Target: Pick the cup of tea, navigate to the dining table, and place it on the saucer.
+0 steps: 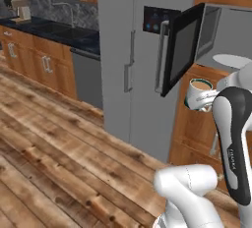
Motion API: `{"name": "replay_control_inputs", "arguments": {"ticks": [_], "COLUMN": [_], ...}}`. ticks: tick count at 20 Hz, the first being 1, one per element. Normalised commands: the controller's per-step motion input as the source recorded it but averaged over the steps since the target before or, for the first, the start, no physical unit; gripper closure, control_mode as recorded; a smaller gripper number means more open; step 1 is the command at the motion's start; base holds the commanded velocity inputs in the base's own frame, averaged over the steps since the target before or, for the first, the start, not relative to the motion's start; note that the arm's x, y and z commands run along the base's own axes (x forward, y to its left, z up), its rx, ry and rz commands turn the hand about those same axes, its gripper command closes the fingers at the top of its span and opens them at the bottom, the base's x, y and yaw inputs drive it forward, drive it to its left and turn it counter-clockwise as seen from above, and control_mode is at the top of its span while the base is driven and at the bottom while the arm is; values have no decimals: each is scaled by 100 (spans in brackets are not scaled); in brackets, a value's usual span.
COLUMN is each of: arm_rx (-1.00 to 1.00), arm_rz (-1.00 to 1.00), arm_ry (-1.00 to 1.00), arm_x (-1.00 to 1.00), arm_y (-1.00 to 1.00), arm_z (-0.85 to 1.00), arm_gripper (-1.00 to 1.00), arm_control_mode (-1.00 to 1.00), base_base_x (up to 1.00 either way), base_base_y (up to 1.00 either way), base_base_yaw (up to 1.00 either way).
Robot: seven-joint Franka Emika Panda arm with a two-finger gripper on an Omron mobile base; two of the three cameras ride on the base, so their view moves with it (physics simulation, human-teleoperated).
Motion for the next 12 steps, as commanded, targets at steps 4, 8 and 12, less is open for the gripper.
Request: {"name": "replay_control_inputs", "arguments": {"ticks": [4, 8, 12], "arm_rx": [0, 0, 0], "arm_rz": [0, 0, 0], "arm_ry": [0, 0, 0], "arm_x": [0, 0, 0], "arm_y": [0, 0, 0], "arm_z": [0, 0, 0], "arm_gripper": [100, 100, 100], "arm_control_mode": [100, 100, 100], "base_base_x": [-63, -59, -55], "base_base_y": [0, 0, 0], "base_base_yaw": [55, 54, 53]}}
